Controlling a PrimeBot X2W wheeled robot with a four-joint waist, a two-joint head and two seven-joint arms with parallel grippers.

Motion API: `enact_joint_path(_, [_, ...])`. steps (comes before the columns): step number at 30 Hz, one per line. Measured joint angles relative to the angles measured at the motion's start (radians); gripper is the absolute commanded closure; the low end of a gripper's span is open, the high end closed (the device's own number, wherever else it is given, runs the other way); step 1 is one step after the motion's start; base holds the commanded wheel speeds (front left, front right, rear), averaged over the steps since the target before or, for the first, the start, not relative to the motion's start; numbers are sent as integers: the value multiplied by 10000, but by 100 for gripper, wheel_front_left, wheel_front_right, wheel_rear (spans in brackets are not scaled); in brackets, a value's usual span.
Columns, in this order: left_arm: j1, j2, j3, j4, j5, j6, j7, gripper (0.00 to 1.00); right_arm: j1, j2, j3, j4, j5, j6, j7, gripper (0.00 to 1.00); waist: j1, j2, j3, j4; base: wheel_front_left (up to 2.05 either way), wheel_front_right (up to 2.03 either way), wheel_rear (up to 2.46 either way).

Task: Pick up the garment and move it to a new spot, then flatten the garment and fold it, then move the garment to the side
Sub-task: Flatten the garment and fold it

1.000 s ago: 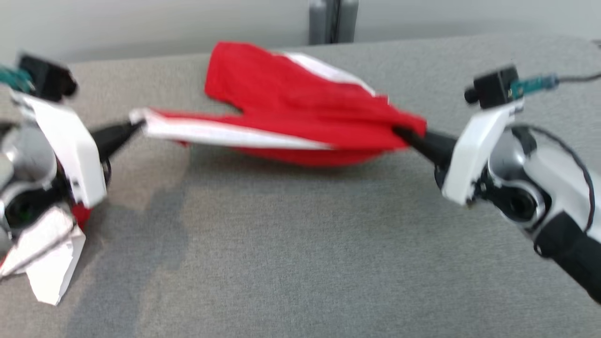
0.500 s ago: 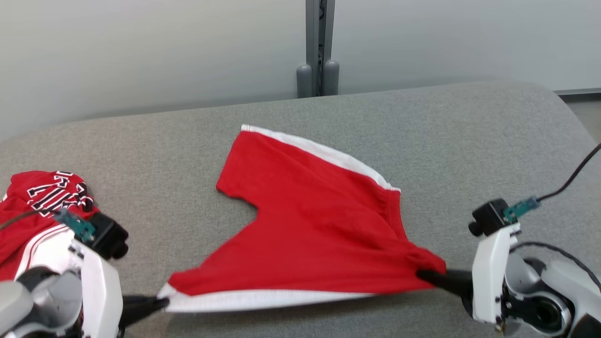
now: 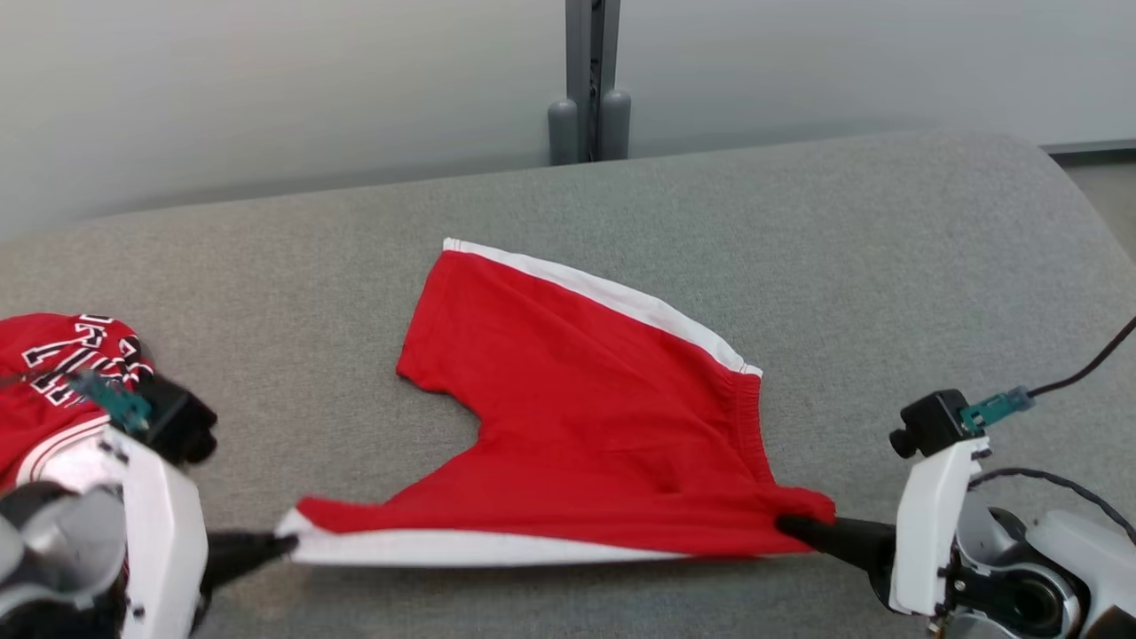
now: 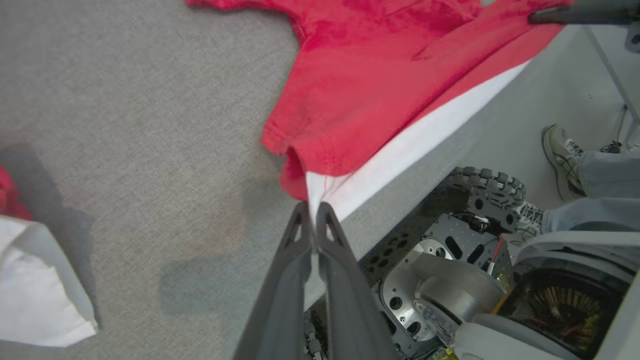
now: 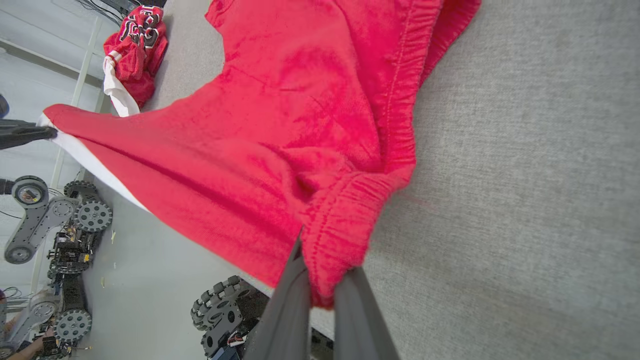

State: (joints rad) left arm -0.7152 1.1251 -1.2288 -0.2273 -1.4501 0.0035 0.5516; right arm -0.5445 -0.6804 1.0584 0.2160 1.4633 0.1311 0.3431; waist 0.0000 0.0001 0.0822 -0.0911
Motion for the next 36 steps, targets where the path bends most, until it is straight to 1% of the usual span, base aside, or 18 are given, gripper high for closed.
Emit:
enact_joint_path(3, [-620, -178, 297, 602, -125, -132, 370, 100, -185, 370, -234, 203, 153, 0, 61, 100, 0, 0, 266, -91, 0, 0, 0])
enact_joint_path(9, [-1843, -602, 790, 1881, -408, -493, 1285, 100, -1042, 1227, -792, 470, 270, -2, 56, 100, 0, 0, 1019, -366, 0, 0, 0])
enact_joint_path(12, [-2558, -823, 1034, 2435, -374, -648, 1601, 100, -1476, 1572, -997, 723, 199, -2, 0, 100, 0, 0, 1507, -533, 0, 0, 0])
enact_joint_path(13, [-2956, -963, 1187, 2775, -372, -721, 1787, 100, -1725, 1835, -1139, 882, 115, -4, -92, 100, 0, 0, 1847, -650, 0, 0, 0])
enact_joint_path(17, [-3670, -1258, 1400, 3377, -336, -825, 2151, 100, -2124, 2272, -1310, 1057, -86, -4, -186, 100, 0, 0, 2530, -907, 0, 0, 0])
enact_joint_path(23, [-4688, -1653, 1586, 4171, 36, -997, 2495, 100, -2441, 2794, -1555, 1108, -395, -4, -502, 100, 0, 0, 3371, -1331, 0, 0, 0])
enact_joint_path(25, [-4825, -1707, 1622, 4257, 58, -1011, 2520, 100, -2469, 2857, -1632, 1070, -420, -4, -562, 100, 0, 0, 3476, -1412, 0, 0, 0])
enact_joint_path(26, [-5120, -1787, 1712, 4422, 117, -1053, 2592, 100, -2488, 2963, -1764, 963, -470, -4, -698, 100, 0, 0, 3657, -1580, 0, 0, 0])
enact_joint_path(36, [-6040, -2082, 1941, 5204, 322, -1083, 2840, 100, -2698, 3273, -2403, 516, -656, -4, -1200, 100, 0, 0, 4237, -2176, 0, 0, 0])
